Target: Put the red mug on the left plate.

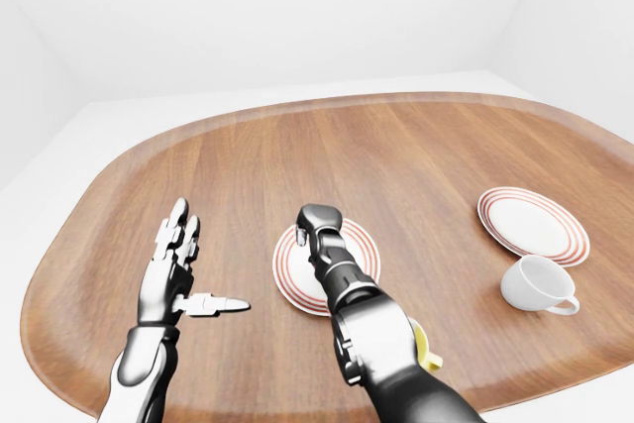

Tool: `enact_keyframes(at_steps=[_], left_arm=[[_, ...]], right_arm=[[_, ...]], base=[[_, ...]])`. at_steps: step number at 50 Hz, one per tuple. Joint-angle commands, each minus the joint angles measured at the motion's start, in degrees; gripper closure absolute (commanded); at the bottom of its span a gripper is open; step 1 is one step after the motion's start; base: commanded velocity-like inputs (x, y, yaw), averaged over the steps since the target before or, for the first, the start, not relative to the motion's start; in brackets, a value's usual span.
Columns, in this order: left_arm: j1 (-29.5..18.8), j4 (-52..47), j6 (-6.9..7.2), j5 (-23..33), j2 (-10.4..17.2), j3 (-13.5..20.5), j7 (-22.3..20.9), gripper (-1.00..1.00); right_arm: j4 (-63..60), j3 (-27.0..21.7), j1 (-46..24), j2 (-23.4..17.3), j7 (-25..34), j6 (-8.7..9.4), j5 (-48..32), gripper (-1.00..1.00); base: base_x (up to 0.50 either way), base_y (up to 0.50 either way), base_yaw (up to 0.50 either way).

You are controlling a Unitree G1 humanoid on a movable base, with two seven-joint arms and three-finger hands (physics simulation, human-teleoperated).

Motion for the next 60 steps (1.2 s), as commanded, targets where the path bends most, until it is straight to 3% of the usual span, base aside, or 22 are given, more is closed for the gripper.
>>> enact_keyframes(at_steps=[1,16,27,39,51,60], left_arm=[[0.5,0.2,0.0,0.1,-0.1,0.2,0.1,-1.0],[0.6,0.1,0.0,0.0,-0.1,0.3,0.5,-1.0],[0.7,-0.1,0.0,-0.3,-0.1,0.5,0.3,-1.0],[0.9,0.1,0.0,-0.3,-0.1,0.6,0.2,-1.0],[1.3,0.3,0.0,-0.4,-0.2,0.6,0.2,-1.0],[1.4,0.3,0.0,-0.4,-0.1,0.6,0.3,-1.0]], right_arm=[[0.4,-1.1,0.9,0.5,-4.3,0.0,-0.5,1.0],[0.4,-0.8,1.2,1.3,-14.0,0.0,-0.3,1.0],[0.6,0.5,2.2,1.6,-10.8,0.0,-3.4,1.0],[0.9,2.6,2.9,1.1,1.8,0.0,-14.1,1.0],[0.8,0.3,3.0,1.0,1.6,0.0,-16.3,1.0],[0.7,-0.8,2.4,1.2,-2.0,0.0,-14.6,1.0]], base=[[0.0,0.0,0.0],[0.0,0.0,0.0],[0.0,0.0,0.0],[0.0,0.0,0.0],[0.0,0.0,0.0],[0.0,0.0,0.0]])
